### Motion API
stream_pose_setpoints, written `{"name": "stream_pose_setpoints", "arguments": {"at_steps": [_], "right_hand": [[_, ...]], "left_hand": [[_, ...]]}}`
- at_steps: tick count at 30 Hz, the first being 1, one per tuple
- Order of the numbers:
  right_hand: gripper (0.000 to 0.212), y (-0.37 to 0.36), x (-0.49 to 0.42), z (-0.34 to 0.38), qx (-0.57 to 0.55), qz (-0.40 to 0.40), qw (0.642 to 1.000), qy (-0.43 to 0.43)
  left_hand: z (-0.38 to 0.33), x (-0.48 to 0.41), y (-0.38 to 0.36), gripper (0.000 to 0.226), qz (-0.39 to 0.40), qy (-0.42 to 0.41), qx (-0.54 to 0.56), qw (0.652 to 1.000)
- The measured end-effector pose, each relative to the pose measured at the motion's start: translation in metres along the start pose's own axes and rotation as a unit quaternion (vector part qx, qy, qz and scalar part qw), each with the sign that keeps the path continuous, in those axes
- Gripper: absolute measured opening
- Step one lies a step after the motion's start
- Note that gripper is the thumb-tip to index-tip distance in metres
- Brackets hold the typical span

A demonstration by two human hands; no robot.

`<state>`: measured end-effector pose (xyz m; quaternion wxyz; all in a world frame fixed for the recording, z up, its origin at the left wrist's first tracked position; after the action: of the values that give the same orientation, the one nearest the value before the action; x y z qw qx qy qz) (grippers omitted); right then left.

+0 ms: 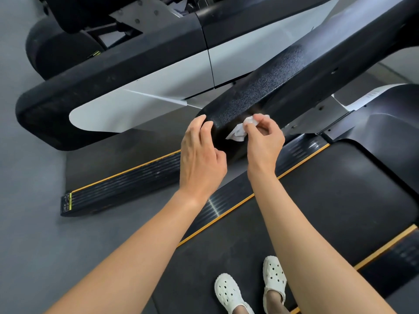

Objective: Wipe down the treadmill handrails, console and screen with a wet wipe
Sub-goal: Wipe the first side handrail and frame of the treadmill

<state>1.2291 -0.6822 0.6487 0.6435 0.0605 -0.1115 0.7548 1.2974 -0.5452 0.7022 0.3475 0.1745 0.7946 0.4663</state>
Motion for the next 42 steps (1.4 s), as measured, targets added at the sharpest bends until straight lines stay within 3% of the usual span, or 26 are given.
{"name": "stream_pose_setpoints", "arguments": {"at_steps": [3,8,11,15,24,33,42], "right_hand": [[0.016,0.002,-0.003,0.002,0.018,0.009,0.999,0.026],[0.014,0.012,-0.006,-0.018,0.093,0.041,0.995,-0.003],[0.024,0.014,-0.011,0.001,0.062,0.029,0.998,0.005],[0.017,0.009,-0.016,0.018,0.052,0.023,0.998,0.038],[0.011,0.015,-0.007,-0.067,0.220,0.084,0.969,-0.068],[0.011,0.012,-0.004,-0.051,0.112,0.026,0.992,-0.047],[0.007,0.005,-0.004,-0.107,0.226,0.087,0.957,-0.161]], "left_hand": [[-0.012,-0.007,-0.003,0.069,0.015,-0.043,-0.002,0.999],[-0.019,-0.006,-0.010,0.073,0.018,-0.054,-0.036,0.998],[-0.021,-0.006,-0.012,0.072,0.006,-0.045,-0.037,0.998],[-0.023,-0.001,-0.017,0.076,-0.003,-0.049,-0.039,0.998],[-0.014,0.006,-0.023,0.083,0.011,-0.070,-0.058,0.996],[-0.010,0.006,-0.025,0.081,-0.001,-0.080,-0.045,0.996],[-0.002,0.003,-0.023,0.086,0.004,-0.102,-0.039,0.994]]}}
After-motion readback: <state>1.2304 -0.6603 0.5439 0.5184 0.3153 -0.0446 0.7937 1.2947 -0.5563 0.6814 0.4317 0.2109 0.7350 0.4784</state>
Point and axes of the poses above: each hand's wrist, its own x-axis away from the middle knuckle, its own y-axis out of the back of the hand, z = x × y, the point moved 5 cm from there along -x, towards the middle knuckle, and after that the axes turned 7 degrees about -z, right-handed, at the moved point
